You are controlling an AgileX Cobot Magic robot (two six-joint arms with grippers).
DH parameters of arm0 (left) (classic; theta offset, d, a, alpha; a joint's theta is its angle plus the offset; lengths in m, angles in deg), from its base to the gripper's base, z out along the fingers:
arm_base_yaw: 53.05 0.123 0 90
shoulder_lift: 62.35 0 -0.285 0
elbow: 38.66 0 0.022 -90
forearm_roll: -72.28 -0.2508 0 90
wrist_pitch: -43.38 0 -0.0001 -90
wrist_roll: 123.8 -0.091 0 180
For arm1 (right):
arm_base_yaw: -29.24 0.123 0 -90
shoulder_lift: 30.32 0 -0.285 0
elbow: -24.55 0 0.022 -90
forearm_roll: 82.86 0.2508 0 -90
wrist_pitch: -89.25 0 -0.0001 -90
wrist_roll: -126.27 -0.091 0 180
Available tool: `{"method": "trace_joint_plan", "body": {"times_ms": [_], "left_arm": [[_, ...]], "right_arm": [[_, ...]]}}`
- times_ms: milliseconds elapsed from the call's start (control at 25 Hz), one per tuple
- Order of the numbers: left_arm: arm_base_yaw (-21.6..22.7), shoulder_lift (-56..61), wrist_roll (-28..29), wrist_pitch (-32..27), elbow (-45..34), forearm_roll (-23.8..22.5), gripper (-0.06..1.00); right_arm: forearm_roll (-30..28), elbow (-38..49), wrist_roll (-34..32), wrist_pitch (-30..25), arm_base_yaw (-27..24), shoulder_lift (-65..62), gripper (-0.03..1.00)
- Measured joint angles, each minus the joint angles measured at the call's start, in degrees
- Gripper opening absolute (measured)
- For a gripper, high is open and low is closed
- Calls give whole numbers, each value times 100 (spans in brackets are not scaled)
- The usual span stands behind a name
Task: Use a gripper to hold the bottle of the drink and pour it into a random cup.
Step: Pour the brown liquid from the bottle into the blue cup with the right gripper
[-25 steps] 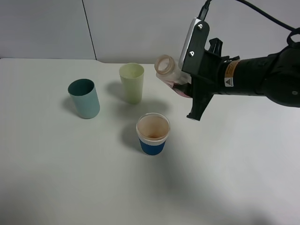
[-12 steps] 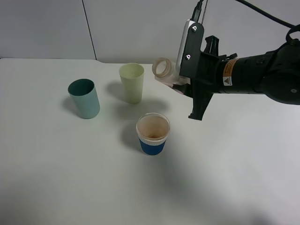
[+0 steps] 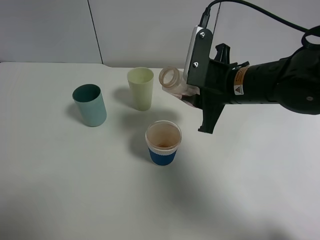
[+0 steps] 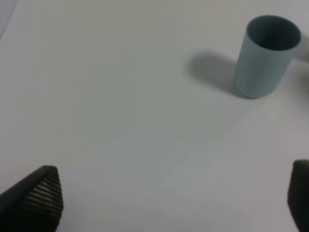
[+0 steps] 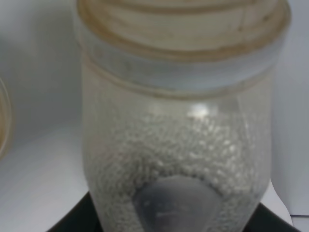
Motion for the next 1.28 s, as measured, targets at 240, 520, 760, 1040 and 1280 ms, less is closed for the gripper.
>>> {"method": "trace_joint_plan", "body": {"times_ms": [240, 520, 760, 1040, 1280], "left_arm": [[0, 0, 0, 0, 0, 0, 93], [0, 0, 0, 0, 0, 0, 93], [0, 0, 0, 0, 0, 0, 93], [0, 0, 0, 0, 0, 0, 93], [0, 0, 0, 0, 0, 0, 93]], "right_arm": [[45, 0, 34, 0, 0, 109, 36], [50, 0, 405, -12, 0, 222, 36], [50, -85, 1238, -72, 0, 222, 36], [-209, -652, 1598, -482, 0, 248, 36], [-1091, -704, 1439, -893, 0, 381, 36]]}}
